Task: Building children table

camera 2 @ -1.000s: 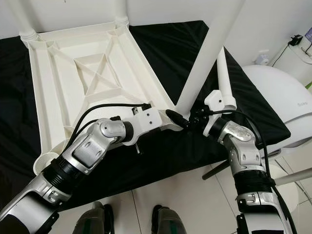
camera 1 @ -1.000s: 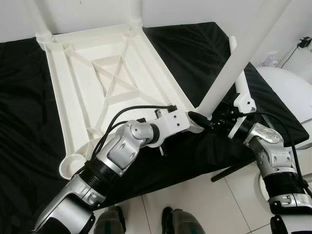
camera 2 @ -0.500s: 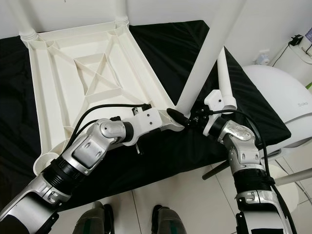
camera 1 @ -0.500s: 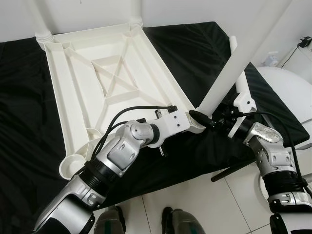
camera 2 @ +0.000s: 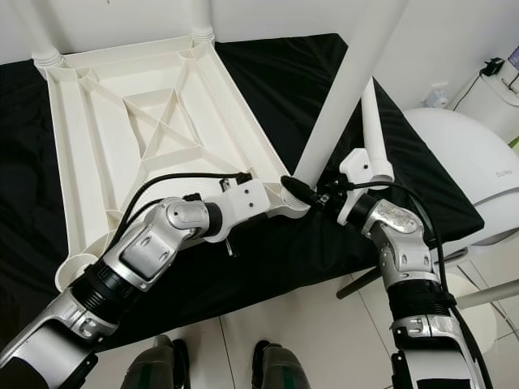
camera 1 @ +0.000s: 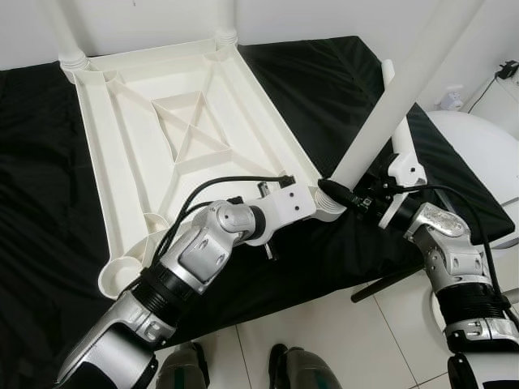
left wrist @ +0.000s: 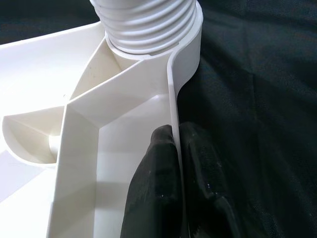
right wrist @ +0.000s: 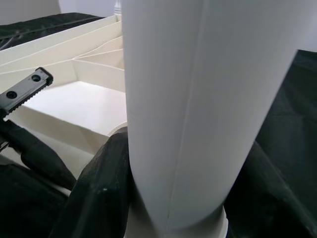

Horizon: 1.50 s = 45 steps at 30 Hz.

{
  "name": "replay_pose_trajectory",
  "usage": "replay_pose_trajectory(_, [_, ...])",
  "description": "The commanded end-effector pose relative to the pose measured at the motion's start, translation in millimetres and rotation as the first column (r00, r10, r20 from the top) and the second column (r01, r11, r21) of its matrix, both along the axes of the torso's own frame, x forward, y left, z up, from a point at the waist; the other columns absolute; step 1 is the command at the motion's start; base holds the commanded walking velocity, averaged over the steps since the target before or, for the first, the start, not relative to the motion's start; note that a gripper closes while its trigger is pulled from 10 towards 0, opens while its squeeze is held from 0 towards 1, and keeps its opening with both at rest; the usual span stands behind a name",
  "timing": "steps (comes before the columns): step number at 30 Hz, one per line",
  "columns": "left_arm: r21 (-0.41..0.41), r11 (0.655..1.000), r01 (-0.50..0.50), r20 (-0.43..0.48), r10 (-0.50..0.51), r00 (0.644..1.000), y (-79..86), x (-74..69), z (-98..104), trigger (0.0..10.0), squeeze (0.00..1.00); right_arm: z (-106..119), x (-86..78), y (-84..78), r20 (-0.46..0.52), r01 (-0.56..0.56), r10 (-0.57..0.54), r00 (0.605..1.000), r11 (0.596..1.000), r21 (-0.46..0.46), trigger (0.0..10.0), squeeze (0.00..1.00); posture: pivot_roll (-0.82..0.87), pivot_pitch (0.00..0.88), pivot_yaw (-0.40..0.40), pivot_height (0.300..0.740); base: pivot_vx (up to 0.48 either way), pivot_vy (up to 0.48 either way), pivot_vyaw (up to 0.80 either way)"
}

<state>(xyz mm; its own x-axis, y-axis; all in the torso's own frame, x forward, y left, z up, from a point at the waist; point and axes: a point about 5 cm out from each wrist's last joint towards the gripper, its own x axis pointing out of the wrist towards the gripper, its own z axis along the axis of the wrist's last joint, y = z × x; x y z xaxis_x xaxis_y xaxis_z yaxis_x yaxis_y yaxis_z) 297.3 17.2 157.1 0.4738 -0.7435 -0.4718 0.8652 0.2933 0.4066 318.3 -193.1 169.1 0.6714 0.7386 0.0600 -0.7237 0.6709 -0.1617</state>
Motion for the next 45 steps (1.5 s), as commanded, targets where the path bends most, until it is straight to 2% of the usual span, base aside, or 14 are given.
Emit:
replay_pose_trajectory(1, [0.084, 0.995, -0.057, -0.036, 0.060, 0.998, 10.5, 0.4, -19.8, 10.0, 0.00, -2.2, -1.6, 0.1, -0.011, 0.024, -0.024, 1.000, 1.000, 0.009, 10.0, 0.00, -0.01, 0.133, -0.032, 0.740, 0.000, 0.000, 0.00])
replay_pose_trajectory(7, [0.083, 0.995, -0.061, -0.035, 0.064, 0.997, 11.1, 0.7, -19.8, 10.0, 0.00, -0.4, -6.4, 7.4, 0.013, 0.091, -0.092, 0.996, 0.994, 0.066, 10.0, 0.00, -0.02, 0.134, -0.034, 0.740, 0.000, 0.000, 0.00])
replay_pose_trajectory(10, [0.084, 0.995, -0.063, -0.035, 0.066, 0.997, 11.2, 0.9, -19.8, 10.0, 0.00, 1.7, -10.7, 14.1, 0.040, 0.181, -0.186, 0.982, 0.979, 0.096, 10.0, 0.00, -0.02, 0.134, -0.032, 0.740, 0.000, 0.000, 0.00])
replay_pose_trajectory(16, [0.083, 0.995, -0.060, -0.036, 0.064, 0.997, 10.8, 0.8, -19.9, 10.0, 0.00, 3.4, -13.5, 19.1, 0.047, 0.232, -0.239, 0.970, 0.966, 0.111, 10.0, 0.00, -0.02, 0.131, -0.029, 0.740, 0.000, 0.000, 0.00])
replay_pose_trajectory(17, [0.083, 0.995, -0.058, -0.035, 0.061, 0.998, 10.0, 1.1, -19.7, 10.0, 0.00, 3.0, -14.8, 24.4, 0.044, 0.288, -0.294, 0.955, 0.951, 0.110, 10.0, 0.00, -0.02, 0.128, -0.030, 0.740, 0.000, 0.000, 0.00])
replay_pose_trajectory(19, [0.083, 0.995, -0.057, -0.034, 0.060, 0.998, 9.6, 1.2, -19.7, 10.0, 0.00, 2.0, -15.7, 28.1, 0.043, 0.332, -0.338, 0.940, 0.938, 0.101, 10.0, 0.00, -0.02, 0.126, -0.030, 0.740, 0.000, 0.000, 0.00])
replay_pose_trajectory(29, [0.087, 0.995, -0.057, -0.034, 0.060, 0.998, 10.2, 1.0, -20.3, 10.0, 0.00, 3.9, -21.1, 44.1, 0.030, 0.455, -0.464, 0.885, 0.878, 0.148, 10.0, 0.00, -0.02, 0.120, -0.034, 0.740, 0.000, 0.000, 0.00])
replay_pose_trajectory(31, [0.087, 0.995, -0.057, -0.034, 0.060, 0.998, 10.1, 0.8, -20.4, 10.0, 0.00, 4.0, -22.8, 50.6, 0.021, 0.509, -0.520, 0.854, 0.844, 0.168, 10.0, 0.00, -0.01, 0.117, -0.035, 0.740, 0.000, 0.000, 0.00])
replay_pose_trajectory(33, [0.087, 0.995, -0.057, -0.034, 0.060, 0.998, 10.1, 0.8, -20.4, 10.0, 0.00, 4.0, -22.8, 50.6, 0.021, 0.509, -0.520, 0.854, 0.844, 0.168, 10.0, 0.00, -0.01, 0.117, -0.035, 0.740, 0.000, 0.000, 0.00])
replay_pose_trajectory(36, [0.088, 0.995, -0.054, -0.033, 0.058, 0.998, 9.6, 0.6, -20.8, 10.0, 0.00, 0.3, -26.1, 58.9, -0.009, 0.590, -0.601, 0.800, 0.783, 0.195, 10.0, 0.00, -0.01, 0.108, -0.032, 0.740, 0.000, 0.000, 0.00])
replay_pose_trajectory(39, [0.088, 0.995, -0.054, -0.033, 0.057, 0.998, 9.7, 0.6, -21.0, 10.0, 0.00, -0.7, -27.5, 61.0, -0.017, 0.614, -0.625, 0.781, 0.763, 0.202, 10.0, 0.00, -0.01, 0.107, -0.032, 0.740, 0.000, 0.000, 0.00])
replay_pose_trajectory(43, [0.090, 0.995, -0.050, -0.032, 0.054, 0.998, 9.6, 0.4, -20.9, 10.0, 0.00, -5.3, -31.2, 62.5, -0.069, 0.713, -0.718, 0.693, 0.668, 0.215, 10.0, 0.00, -0.01, 0.101, -0.030, 0.740, 0.000, 0.000, 0.00])
replay_pose_trajectory(44, [0.090, 0.995, -0.050, -0.032, 0.054, 0.998, 9.6, 0.4, -20.9, 10.0, 0.00, -5.3, -31.2, 62.5, -0.069, 0.713, -0.718, 0.693, 0.668, 0.215, 10.0, 0.00, -0.01, 0.101, -0.030, 0.740, 0.000, 0.000, 0.00])
replay_pose_trajectory(45, [0.090, 0.995, -0.049, -0.032, 0.052, 0.998, 9.6, 0.2, -21.1, 10.0, 0.00, -7.3, -31.9, 61.5, -0.075, 0.745, -0.749, 0.658, 0.634, 0.207, 10.0, 0.00, -0.01, 0.098, -0.027, 0.740, 0.000, 0.000, 0.00])
